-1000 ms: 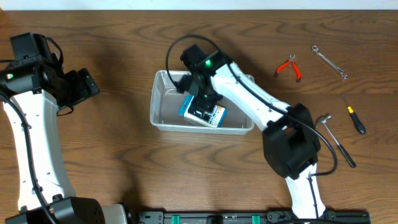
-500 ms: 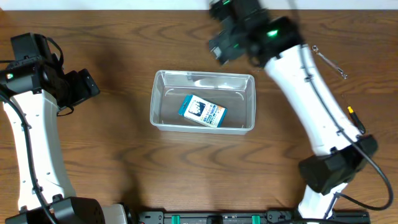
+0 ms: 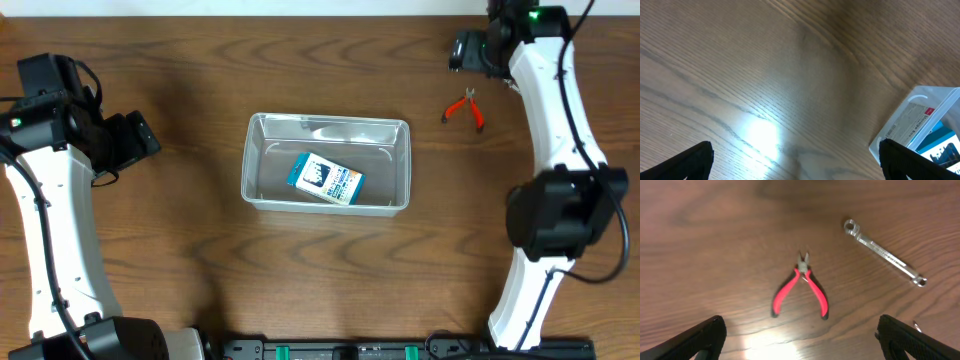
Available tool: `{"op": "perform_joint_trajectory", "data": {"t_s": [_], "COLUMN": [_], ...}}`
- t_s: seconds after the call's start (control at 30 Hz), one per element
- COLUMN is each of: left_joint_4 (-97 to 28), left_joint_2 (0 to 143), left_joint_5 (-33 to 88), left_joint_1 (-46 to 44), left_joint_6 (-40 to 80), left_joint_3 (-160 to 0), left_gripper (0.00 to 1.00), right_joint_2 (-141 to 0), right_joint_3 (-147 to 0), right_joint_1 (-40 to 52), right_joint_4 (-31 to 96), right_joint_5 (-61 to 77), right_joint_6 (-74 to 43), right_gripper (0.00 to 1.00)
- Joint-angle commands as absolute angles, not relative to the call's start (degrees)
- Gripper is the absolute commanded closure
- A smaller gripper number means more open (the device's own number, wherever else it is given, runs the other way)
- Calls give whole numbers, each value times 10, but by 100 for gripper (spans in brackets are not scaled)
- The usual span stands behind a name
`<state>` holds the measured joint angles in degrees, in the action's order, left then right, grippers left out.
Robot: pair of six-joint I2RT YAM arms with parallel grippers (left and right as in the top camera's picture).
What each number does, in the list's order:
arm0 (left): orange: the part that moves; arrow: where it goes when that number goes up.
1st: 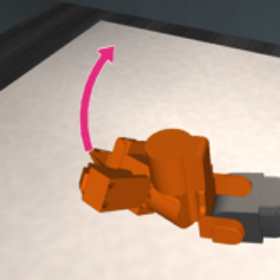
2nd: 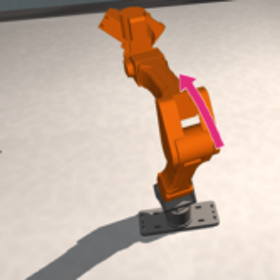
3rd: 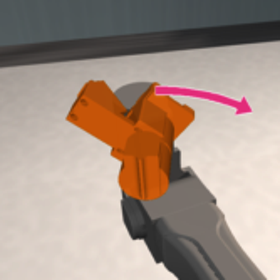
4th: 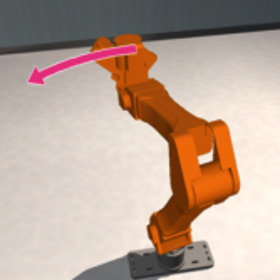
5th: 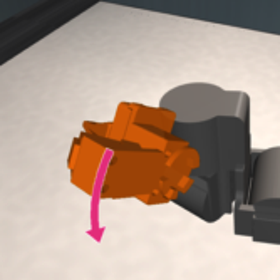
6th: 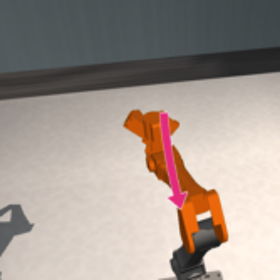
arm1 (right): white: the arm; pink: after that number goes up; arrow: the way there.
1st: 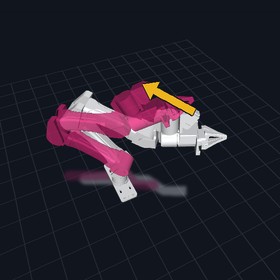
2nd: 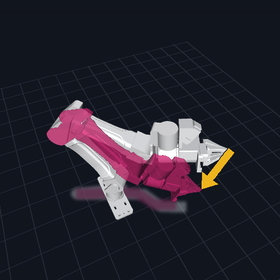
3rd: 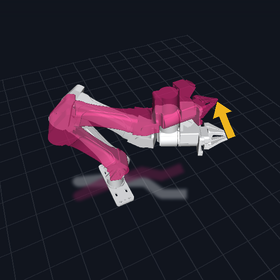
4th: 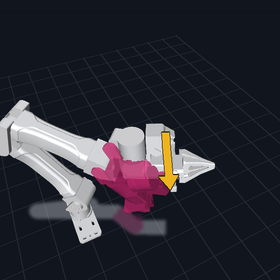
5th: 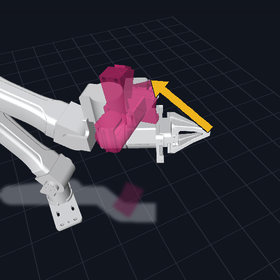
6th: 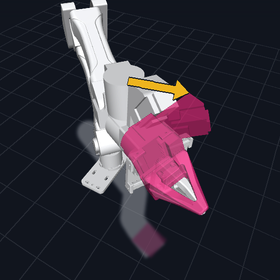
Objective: Pack container
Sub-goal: 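Move the right gripper over the red-handled pliers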
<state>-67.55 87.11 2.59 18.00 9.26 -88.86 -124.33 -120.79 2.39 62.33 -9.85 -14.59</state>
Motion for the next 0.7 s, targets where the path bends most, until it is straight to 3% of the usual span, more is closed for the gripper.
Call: {"op": "perform_joint_trajectory", "data": {"t_s": [0.0, 0.5, 0.67], "left_joint_4": [-680, -685, -688], "left_joint_2": [872, 872, 872], "left_joint_5": [25, 25, 25], "left_joint_1": [182, 182, 182], "left_joint_6": [102, 103, 105], "left_joint_3": [-895, -895, -895], "left_gripper": [2, 2, 2], "right_joint_2": [-1282, -1369, -1386], "right_joint_3": [-1212, -1211, -1211], "right_joint_1": [11, -36, -37], "right_joint_4": [624, 611, 611], "right_joint_5": [-101, -57, -40], "right_joint_6": [-88, 152, 176], "right_gripper": [1, 1, 1]}}
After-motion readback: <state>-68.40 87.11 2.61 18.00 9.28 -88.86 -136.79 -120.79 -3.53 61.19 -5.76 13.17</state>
